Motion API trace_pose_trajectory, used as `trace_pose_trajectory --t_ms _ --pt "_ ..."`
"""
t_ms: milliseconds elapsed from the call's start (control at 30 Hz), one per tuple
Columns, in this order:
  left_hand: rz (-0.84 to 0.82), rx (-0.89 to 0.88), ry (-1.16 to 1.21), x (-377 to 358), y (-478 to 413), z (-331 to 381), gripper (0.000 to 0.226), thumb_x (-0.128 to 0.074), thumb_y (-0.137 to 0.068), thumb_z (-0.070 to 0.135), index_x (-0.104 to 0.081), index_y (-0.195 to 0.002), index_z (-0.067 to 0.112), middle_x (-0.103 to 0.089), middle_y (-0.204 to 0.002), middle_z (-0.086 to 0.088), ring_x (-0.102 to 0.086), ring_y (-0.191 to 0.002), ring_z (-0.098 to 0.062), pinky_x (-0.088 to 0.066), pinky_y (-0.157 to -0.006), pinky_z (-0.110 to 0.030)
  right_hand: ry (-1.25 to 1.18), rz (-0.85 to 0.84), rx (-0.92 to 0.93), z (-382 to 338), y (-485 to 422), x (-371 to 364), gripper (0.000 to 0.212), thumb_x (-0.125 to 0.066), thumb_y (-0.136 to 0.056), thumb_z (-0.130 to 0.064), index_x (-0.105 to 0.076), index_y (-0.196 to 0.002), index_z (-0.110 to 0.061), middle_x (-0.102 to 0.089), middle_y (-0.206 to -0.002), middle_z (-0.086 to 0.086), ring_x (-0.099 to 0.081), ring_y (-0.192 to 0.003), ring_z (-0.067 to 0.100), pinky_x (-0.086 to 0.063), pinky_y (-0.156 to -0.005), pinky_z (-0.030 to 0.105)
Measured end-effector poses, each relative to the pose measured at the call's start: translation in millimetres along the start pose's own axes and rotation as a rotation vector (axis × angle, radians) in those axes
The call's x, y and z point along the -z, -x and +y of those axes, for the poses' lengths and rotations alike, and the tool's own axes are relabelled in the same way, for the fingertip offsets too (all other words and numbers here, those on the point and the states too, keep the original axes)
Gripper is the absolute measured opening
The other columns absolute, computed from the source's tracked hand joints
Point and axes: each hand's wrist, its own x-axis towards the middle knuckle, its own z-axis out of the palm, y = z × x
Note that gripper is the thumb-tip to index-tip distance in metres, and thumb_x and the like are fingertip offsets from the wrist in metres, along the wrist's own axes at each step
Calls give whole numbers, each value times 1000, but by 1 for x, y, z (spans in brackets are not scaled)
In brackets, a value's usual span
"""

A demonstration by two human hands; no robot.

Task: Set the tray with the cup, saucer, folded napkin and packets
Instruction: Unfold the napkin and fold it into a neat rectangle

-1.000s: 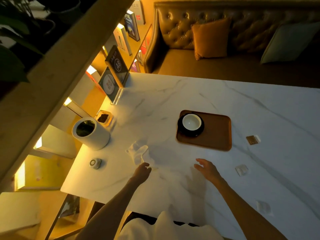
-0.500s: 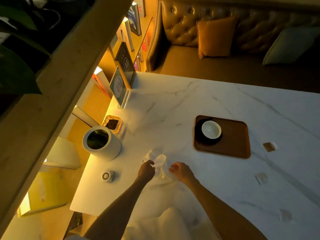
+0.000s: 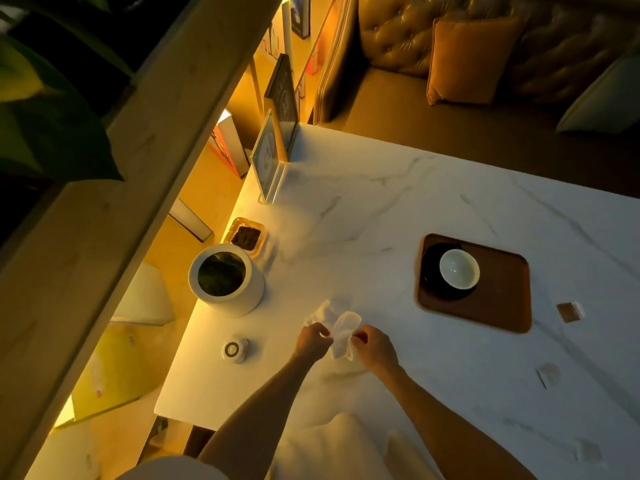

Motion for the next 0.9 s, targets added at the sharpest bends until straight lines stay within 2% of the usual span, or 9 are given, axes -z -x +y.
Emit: trace_pose_trajectory --t_ms 133,200,267,367,467,533,633,767,900 --pt "-6 -44 50 -4 1 1 25 -61 -90 10 -68 -107 -7 -69 -111 -24 -64 -104 -34 -53 -95 -42 -63 81 39 3 1 3 32 -54 -92 -38 -61 -106 -10 -68 -107 9 -63 -94 19 -50 -86 27" --pt "31 -68 53 -5 5 2 25 -57 -91 12 -65 -99 -11 -69 -105 -28 -64 -94 -33 -52 -85 -41 -142 112 42 8 3 7 27 -56 -92 -35 -60 -101 -10 -67 -100 9 -60 -86 16 -51 -82 27" --pt "92 -105 59 -5 10 5 19 -53 -93 13 -58 -88 -4 -68 -101 -27 -61 -85 -33 -48 -73 -38 -239 149 22 16 6 13 20 -58 -91 -31 -59 -96 -12 -66 -95 8 -61 -85 18 -55 -83 32" --pt "185 -192 79 -4 21 12 18 -50 -97 18 -60 -96 3 -69 -97 -20 -59 -79 -26 -51 -72 -38 -337 205 -17 36 12 24 16 -58 -90 -23 -59 -100 -11 -66 -102 12 -62 -92 26 -55 -86 40" --pt "194 -373 -45 -4 31 23 16 -53 -96 18 -63 -101 8 -69 -95 -14 -65 -86 -31 -52 -77 -37 -354 143 11 53 20 36 31 -57 -92 -20 -55 -122 -12 -61 -124 14 -59 -106 26 -52 -89 37" --pt "145 -527 -238 -9 41 37 18 -53 -97 23 -65 -103 11 -68 -98 -13 -64 -91 -29 -51 -82 -35 -336 103 148 56 30 44 47 -59 -92 -21 -46 -136 -14 -51 -138 11 -52 -121 26 -46 -98 37" --pt "99 -690 -402 -23 54 63 21 -50 -100 27 -64 -111 16 -62 -107 -10 -63 -94 -26 -53 -88 -36 -217 136 408 53 41 54 59 -62 -89 -20 -37 -142 -17 -39 -148 3 -36 -137 19 -32 -114 37" --pt "155 -821 -500 -41 73 89 25 -55 -98 17 -61 -122 18 -56 -112 -8 -66 -83 -25 -58 -77 -33 -142 304 479 53 47 70 53 -65 -86 -27 -48 -133 -11 -45 -145 5 -36 -138 20 -30 -115 34" --pt "204 -848 -570 -48 90 104 17 -54 -99 24 -59 -115 20 -52 -114 -4 -63 -81 -21 -49 -69 -24 -46 376 524 74 54 93 31 -66 -86 -33 -68 -107 -10 -61 -129 6 -45 -131 21 -32 -113 35"
